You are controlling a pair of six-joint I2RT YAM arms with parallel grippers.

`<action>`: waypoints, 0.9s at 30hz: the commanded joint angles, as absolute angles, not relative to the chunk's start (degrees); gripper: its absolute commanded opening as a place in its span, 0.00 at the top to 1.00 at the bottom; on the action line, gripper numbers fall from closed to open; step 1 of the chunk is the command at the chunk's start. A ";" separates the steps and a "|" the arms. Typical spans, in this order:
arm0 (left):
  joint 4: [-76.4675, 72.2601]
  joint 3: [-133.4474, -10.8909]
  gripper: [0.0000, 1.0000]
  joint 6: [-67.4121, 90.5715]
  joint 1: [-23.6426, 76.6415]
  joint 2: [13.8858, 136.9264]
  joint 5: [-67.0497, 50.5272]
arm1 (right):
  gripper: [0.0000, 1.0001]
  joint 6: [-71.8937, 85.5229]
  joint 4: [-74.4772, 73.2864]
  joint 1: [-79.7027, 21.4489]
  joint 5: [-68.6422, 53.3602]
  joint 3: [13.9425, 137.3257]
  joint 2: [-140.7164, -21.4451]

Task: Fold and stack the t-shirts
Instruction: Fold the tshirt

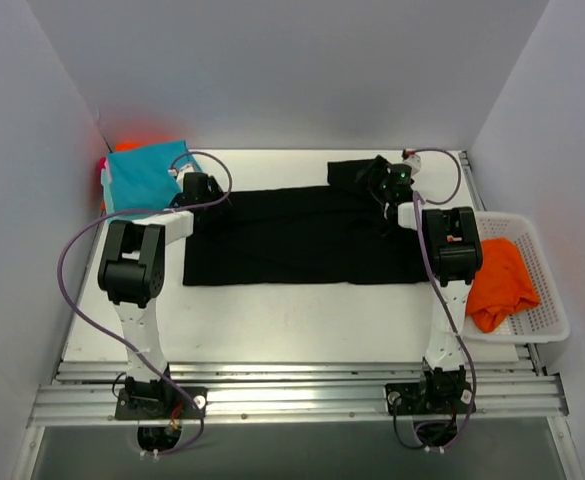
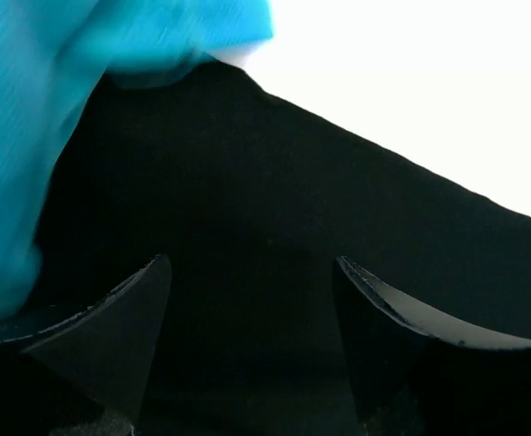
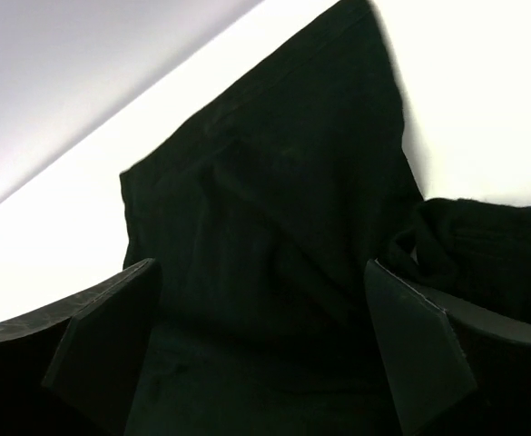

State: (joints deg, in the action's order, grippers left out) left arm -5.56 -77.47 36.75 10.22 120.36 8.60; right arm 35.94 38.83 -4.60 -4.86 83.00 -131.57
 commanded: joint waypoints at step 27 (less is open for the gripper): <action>6.06 -78.39 0.18 36.21 13.19 105.02 17.84 | 0.09 33.23 14.68 -9.41 13.27 89.19 -120.04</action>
